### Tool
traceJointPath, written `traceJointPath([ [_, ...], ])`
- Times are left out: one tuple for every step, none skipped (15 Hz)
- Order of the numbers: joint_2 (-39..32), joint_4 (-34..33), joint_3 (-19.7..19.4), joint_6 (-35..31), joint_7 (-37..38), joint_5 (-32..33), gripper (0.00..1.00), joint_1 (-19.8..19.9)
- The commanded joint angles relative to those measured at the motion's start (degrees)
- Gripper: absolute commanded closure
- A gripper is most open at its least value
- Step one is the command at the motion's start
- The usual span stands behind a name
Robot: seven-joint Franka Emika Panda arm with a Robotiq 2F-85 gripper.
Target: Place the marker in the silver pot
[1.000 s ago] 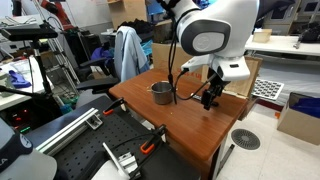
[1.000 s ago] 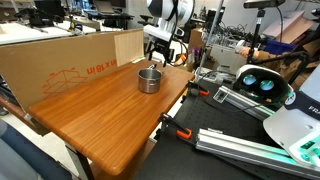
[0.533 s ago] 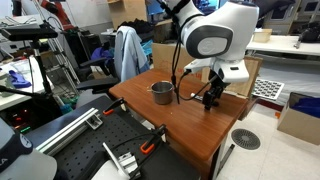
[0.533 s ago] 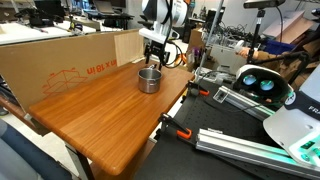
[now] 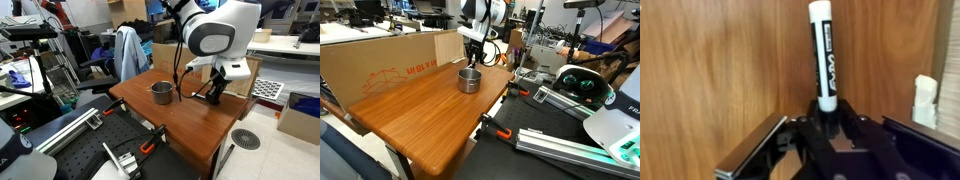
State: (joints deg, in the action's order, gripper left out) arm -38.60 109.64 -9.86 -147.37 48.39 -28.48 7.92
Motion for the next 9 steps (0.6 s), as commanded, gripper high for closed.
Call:
traceJointPath([
  [-0.8,-1.5,-0.5,1.1,1.2,-0.1,0.99,-0.3],
  [-0.7,-1.6,-0.4,1.1,1.2,-0.1,0.95,-0.3],
  [-0.7,-1.6,-0.5,1.1,1.3,0.0,0.96,-0.4],
  [-0.6,-1.5,-0.6,0.9,1.3,0.1,0.95,-0.6],
  [-0.3,-1.4,-0.6,0.7,1.2,0.2,0.95,-0.7],
  [-0.1,-1.3,-0.6,0.6,1.0,0.4,0.95,-0.9],
  [0.3,-1.3,-0.5,0.4,0.7,0.5,0.95,-1.1],
  [0.6,-1.3,-0.5,0.2,0.6,0.7,0.95,-1.4],
  [1.1,-1.4,-0.5,0.1,0.4,1.0,0.95,-1.8],
])
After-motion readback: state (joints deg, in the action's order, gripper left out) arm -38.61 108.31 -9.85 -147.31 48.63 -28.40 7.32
